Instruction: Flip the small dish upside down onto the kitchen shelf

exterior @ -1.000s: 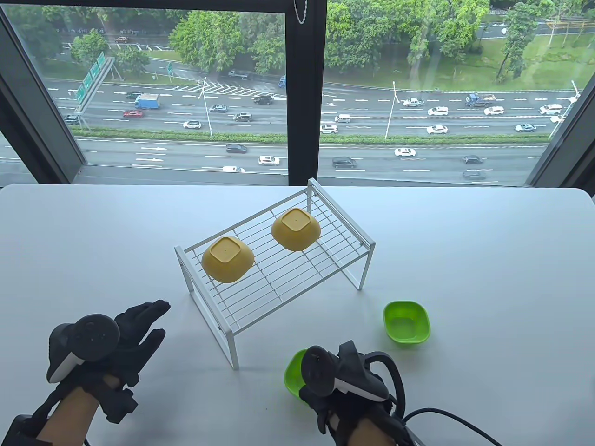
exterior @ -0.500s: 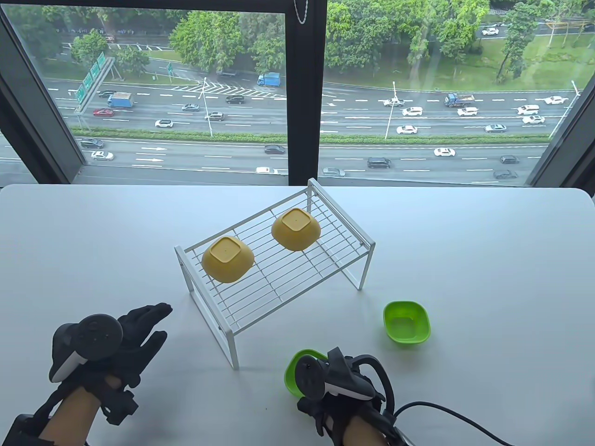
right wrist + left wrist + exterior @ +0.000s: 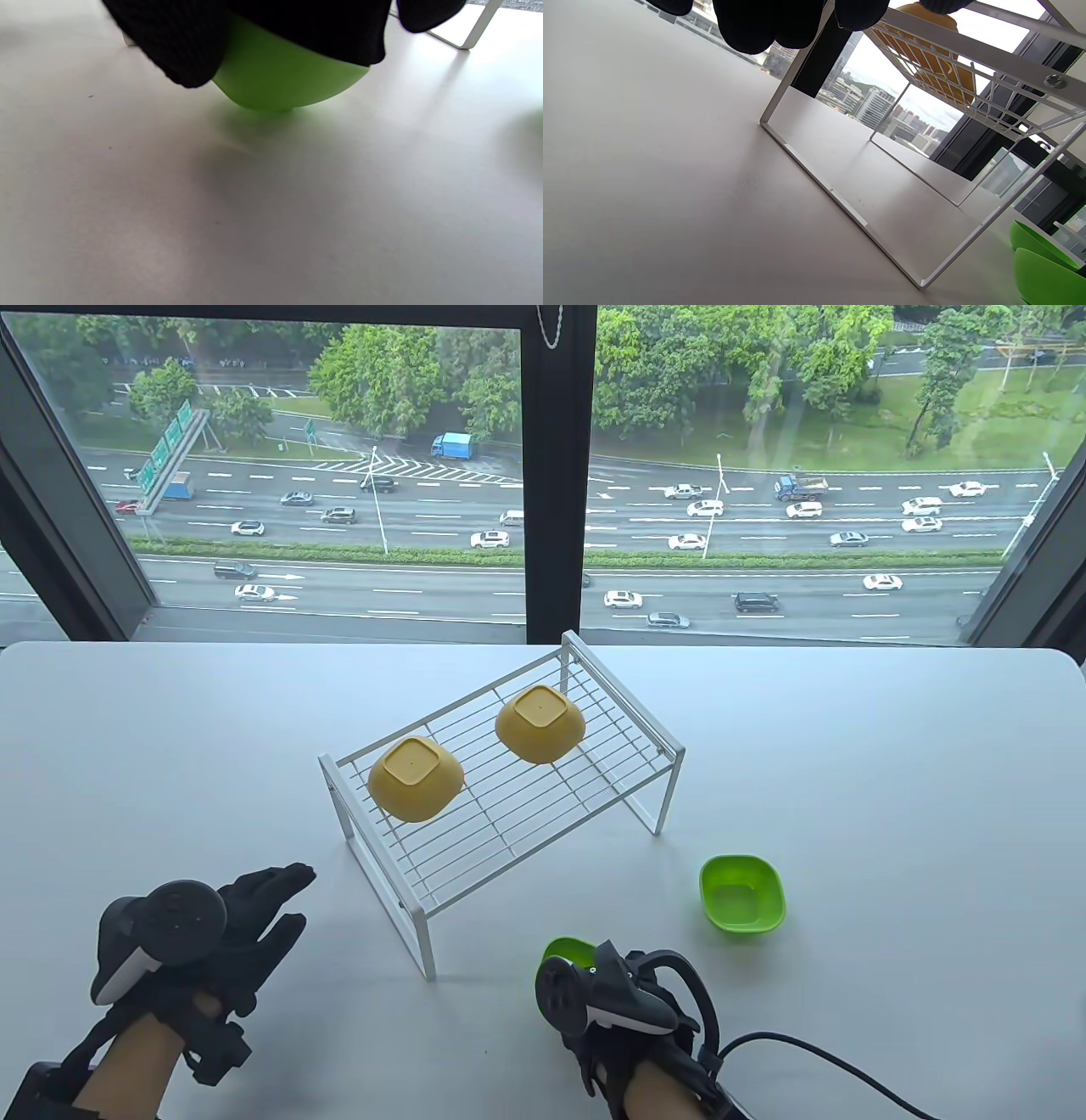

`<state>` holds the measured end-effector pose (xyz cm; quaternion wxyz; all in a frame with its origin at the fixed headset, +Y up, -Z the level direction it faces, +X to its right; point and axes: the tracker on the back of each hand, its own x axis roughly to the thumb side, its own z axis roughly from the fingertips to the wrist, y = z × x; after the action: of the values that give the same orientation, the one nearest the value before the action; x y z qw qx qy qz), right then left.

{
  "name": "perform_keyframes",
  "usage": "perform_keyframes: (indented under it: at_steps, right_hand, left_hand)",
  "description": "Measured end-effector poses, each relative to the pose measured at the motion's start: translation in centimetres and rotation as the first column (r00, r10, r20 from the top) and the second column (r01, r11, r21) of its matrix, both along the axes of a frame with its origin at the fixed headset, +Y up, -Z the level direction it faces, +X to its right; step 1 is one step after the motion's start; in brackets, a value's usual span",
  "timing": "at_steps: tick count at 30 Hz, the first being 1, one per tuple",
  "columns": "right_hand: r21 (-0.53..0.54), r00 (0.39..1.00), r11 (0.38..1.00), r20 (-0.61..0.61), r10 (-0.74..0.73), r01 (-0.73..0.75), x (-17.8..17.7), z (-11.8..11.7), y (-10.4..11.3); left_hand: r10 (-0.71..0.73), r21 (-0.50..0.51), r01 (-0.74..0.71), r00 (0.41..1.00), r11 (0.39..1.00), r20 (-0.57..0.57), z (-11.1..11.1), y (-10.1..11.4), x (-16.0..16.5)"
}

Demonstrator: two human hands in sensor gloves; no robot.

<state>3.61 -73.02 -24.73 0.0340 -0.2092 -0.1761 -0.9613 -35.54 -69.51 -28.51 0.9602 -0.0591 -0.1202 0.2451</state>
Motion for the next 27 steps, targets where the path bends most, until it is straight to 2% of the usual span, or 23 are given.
perform_keyframes:
  at_steps: [11, 27]
  right_hand:
    - [-0.015, 0.997, 0.997, 0.009, -0.076, 0.076, 0.16, -0.02, 0.17]
    - [0.033, 0.994, 0.994, 0.021, -0.104, 0.103, 0.69, -0.08, 0.27]
  left_hand:
    - [0.012, -0.006, -0.012, 1.0, 1.0, 0.006, -0.04, -0.04, -0.05]
    - [0.008, -0.017, -0.008, 1.0, 1.0, 0.011, -0.07, -0.15, -0.12]
